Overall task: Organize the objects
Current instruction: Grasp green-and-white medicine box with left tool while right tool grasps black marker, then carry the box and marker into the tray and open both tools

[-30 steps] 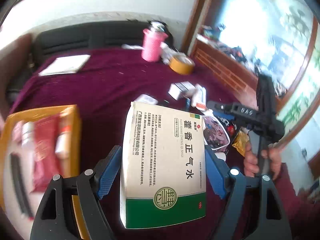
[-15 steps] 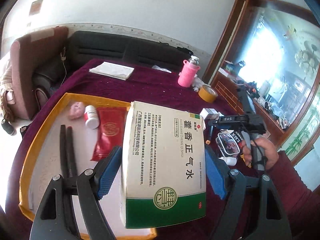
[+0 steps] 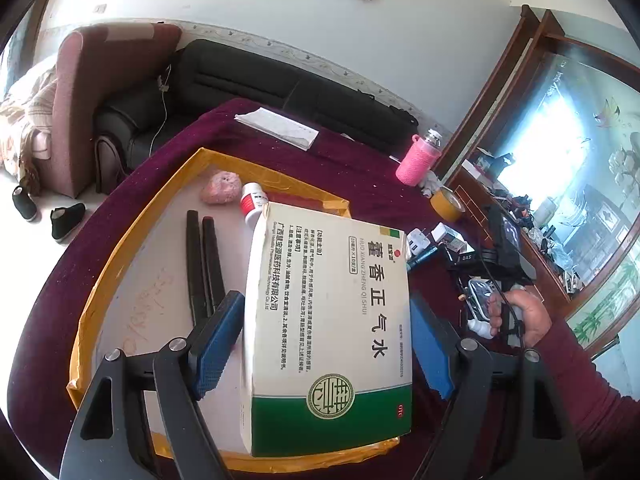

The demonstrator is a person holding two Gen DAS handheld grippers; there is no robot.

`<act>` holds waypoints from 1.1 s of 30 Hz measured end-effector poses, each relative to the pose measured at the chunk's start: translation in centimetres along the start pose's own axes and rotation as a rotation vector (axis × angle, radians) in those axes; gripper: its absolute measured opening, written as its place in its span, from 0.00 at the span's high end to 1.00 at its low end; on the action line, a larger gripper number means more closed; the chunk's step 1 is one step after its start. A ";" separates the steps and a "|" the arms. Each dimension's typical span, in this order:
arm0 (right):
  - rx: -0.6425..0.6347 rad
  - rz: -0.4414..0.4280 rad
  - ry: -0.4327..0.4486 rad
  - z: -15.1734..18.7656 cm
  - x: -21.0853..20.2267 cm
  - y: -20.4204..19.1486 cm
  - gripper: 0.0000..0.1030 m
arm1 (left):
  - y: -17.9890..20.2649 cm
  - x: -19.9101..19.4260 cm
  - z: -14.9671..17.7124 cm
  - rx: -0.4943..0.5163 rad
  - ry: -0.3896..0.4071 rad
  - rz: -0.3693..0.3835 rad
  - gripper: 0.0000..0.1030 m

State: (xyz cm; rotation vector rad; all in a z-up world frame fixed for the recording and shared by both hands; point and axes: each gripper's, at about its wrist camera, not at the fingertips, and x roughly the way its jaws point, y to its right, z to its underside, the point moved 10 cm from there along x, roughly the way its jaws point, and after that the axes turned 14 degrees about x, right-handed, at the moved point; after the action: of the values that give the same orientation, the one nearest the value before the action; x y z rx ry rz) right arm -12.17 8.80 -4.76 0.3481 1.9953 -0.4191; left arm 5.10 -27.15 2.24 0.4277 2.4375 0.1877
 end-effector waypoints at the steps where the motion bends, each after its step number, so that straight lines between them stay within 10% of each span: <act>1: 0.013 -0.027 0.001 0.3 -0.4 0.0 0.89 | -0.1 0.0 0.1 -0.001 0.000 -0.003 0.27; 12: 0.048 -0.363 0.005 3.6 -7.0 -1.4 0.88 | 0.1 -0.6 0.8 -0.020 -0.017 -0.007 0.27; 23: -0.195 -0.682 -0.199 15.0 -13.9 -13.9 0.88 | -0.9 1.7 2.8 -0.027 -0.169 -0.022 0.27; 33: -0.309 -0.700 -0.298 21.1 -13.0 -20.9 0.88 | -5.4 3.5 2.2 -0.022 -0.280 -0.113 0.27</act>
State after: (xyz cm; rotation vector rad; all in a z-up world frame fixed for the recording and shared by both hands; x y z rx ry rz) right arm 1.54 -19.98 1.11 -0.5947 1.8017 -0.5435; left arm 2.58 -30.91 -2.78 0.2846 2.1747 0.0988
